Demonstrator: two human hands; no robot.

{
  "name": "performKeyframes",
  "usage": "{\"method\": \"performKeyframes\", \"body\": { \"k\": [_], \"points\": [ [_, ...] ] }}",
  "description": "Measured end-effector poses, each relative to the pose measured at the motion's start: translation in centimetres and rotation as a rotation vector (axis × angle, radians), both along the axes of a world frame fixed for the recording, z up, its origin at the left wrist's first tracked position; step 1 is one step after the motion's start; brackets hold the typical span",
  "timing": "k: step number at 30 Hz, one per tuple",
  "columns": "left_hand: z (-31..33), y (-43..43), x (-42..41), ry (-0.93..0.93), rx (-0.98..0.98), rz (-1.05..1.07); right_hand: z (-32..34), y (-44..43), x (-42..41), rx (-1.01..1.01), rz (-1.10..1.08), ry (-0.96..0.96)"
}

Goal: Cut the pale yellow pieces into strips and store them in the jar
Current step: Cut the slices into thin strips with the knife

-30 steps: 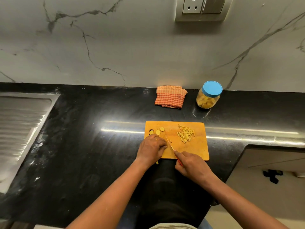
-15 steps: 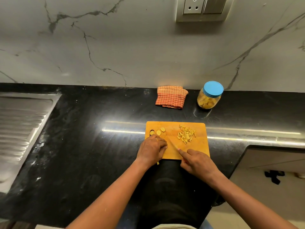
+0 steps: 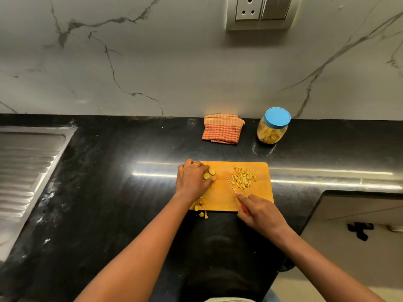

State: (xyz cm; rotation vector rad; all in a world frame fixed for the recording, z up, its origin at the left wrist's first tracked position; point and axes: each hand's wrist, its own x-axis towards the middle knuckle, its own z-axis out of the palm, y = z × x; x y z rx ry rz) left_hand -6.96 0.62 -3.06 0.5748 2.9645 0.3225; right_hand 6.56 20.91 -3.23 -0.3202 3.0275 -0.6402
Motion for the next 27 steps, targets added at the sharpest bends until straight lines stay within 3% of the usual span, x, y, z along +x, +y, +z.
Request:
{"method": "performKeyframes", "body": {
  "k": [11, 18, 27],
  "points": [
    [0.1, 1.6, -0.8, -0.059, 0.047, 0.004, 0.0, -0.3, 0.0, -0.046, -0.010, 0.036],
    [0.0, 1.8, 1.6, -0.093, 0.040, -0.187, -0.2, -0.3, 0.5, -0.064, -0.021, 0.022],
    [0.0, 0.8, 3.0, -0.034, 0.094, -0.223, -0.6, -1.1, 0.4, -0.066, -0.007, -0.015]
  ]
}}
